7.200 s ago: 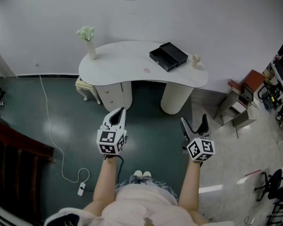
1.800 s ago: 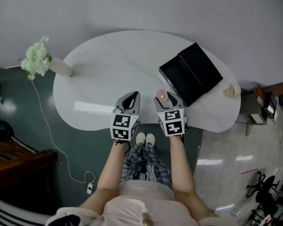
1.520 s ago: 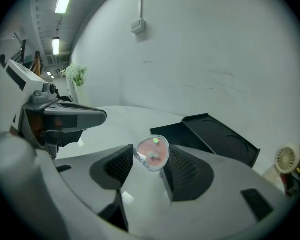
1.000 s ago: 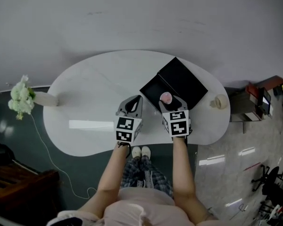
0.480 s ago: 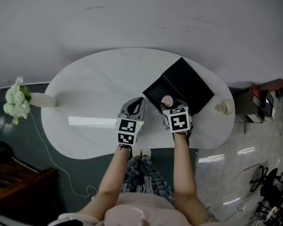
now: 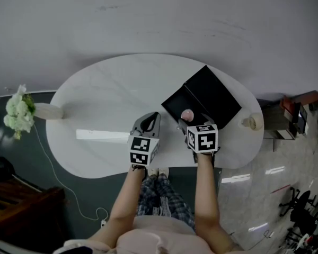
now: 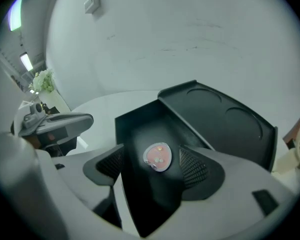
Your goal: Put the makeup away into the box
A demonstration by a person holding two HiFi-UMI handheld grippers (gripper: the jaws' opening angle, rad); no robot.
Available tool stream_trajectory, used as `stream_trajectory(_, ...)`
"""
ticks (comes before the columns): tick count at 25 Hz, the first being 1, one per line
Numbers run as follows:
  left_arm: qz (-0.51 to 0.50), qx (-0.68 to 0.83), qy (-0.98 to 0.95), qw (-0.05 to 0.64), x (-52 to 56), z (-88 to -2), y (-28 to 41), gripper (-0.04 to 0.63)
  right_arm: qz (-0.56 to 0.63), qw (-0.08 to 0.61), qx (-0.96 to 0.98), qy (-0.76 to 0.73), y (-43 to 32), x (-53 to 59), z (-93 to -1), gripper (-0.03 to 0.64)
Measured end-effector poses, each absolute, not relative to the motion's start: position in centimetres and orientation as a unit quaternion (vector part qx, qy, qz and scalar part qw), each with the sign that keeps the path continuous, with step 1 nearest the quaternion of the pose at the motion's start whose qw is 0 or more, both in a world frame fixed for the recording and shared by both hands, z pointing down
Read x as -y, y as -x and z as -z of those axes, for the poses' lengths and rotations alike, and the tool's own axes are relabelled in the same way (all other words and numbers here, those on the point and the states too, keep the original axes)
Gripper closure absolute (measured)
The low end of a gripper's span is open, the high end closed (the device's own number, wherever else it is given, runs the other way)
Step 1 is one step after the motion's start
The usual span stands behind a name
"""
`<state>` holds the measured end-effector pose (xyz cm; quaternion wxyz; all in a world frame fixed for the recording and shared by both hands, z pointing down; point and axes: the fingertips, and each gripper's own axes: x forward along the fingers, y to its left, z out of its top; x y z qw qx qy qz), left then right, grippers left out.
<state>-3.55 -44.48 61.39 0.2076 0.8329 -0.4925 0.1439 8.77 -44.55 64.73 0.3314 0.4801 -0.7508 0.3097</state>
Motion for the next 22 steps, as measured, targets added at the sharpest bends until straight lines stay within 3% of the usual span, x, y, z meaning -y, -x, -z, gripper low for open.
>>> stream_trajectory(10,-0.137,0.516,-0.820,0.206,43.9,-60.7,5.6,0.569,-0.263,0.227,0.768,-0.537,-10.4,44.6,-60.5,0.262)
stream_trajectory(16,-0.123,0.543,-0.811,0.182,43.0,-57.3,8.5,0.569,-0.218,0.142,0.774,-0.578,-12.9,43.5,-55.0,0.371)
stream_trajectory(22,-0.106,0.559,-0.812,0.131,41.5,-51.0,11.0,0.569,-0.147,0.101,0.776,-0.605,-15.5,40.9,-48.7,0.507)
